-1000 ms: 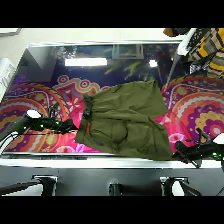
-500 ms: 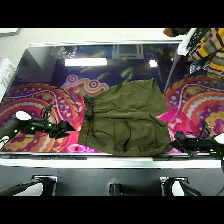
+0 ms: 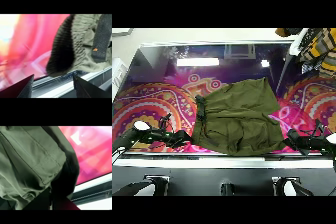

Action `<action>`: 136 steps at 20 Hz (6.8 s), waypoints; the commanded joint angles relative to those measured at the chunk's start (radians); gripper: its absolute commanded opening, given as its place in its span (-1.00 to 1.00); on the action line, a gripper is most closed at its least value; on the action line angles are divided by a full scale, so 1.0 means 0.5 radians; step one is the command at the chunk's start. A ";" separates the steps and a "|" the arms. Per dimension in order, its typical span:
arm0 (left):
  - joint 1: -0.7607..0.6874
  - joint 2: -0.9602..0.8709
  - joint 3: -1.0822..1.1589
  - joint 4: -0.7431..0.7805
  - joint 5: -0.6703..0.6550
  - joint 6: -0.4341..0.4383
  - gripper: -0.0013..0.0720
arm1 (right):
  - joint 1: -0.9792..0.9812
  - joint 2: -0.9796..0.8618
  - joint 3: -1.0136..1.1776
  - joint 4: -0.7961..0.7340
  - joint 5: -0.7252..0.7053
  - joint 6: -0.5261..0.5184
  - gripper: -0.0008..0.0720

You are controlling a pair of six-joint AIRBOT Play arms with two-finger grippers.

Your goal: Fold the clothes and pants, and hang the long-sleeved shirts on hangers.

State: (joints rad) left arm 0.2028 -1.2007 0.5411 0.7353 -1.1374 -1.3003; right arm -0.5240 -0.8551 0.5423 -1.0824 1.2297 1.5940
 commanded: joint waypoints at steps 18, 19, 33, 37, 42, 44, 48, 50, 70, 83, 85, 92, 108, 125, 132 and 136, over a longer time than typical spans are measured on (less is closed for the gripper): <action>-0.243 0.060 -0.007 -0.125 -0.255 0.056 -0.92 | -0.001 0.287 0.049 -0.008 0.236 0.040 -0.93; -0.243 0.149 -0.007 -0.125 -0.344 0.033 -0.92 | -0.001 0.377 0.103 -0.007 0.315 0.097 -0.93; -0.240 0.963 -0.006 -0.546 -0.231 -0.460 -0.92 | 0.040 -0.108 1.045 1.093 -0.159 -0.017 -0.93; -0.066 0.889 -0.007 -0.648 -0.039 -0.492 -0.92 | 0.409 -0.477 1.044 1.094 -0.527 -0.129 -0.93; 0.198 0.659 -0.007 -0.690 0.133 -0.459 -0.92 | 0.671 -0.787 1.054 1.083 -1.076 -0.052 -0.93; 0.211 0.507 -0.007 -0.783 0.172 -0.345 -0.92 | 0.746 -0.888 1.085 1.089 -1.185 -0.051 -0.93; 0.211 0.187 -0.005 -1.122 0.271 -0.189 -0.92 | 0.899 -1.086 1.217 1.094 -1.444 -0.051 -0.93; 0.211 0.058 -0.005 -1.302 0.331 -0.065 -0.92 | 0.954 -1.194 1.320 1.096 -1.516 -0.050 -0.93; 0.314 -0.140 0.095 -1.276 0.582 0.268 -0.04 | 0.701 -1.575 1.691 0.784 -0.803 -0.055 0.35; 0.245 0.069 0.683 -0.121 0.473 -0.205 -0.04 | 0.322 -1.817 1.750 0.469 -0.117 -0.462 0.95; 0.240 0.068 0.688 -0.121 0.479 -0.230 -0.04 | 0.327 -1.878 1.750 0.537 -0.101 -0.488 0.95; 0.236 0.067 0.688 -0.121 0.479 -0.230 -0.04 | 0.526 -2.011 1.750 0.564 -0.016 -0.488 0.94; 0.236 0.068 0.689 0.146 0.181 -0.319 -0.04 | 0.560 -1.012 0.597 -0.130 0.014 0.038 -0.93; 0.236 0.067 0.688 0.161 0.159 -0.333 -0.04 | -0.117 -1.159 0.633 0.629 0.137 -0.674 0.96; 0.236 0.066 0.689 0.161 0.161 -0.333 -0.04 | 0.023 -1.424 0.633 0.785 -0.010 -0.848 0.96; 0.224 0.066 0.689 0.160 0.160 -0.333 -0.04 | 0.222 -1.454 0.633 0.788 -0.107 -0.848 0.93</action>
State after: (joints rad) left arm 0.3191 -1.1675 0.8848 0.8158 -1.0584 -1.4673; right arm -0.4721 -1.5639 0.8604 -0.6788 1.2419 1.1847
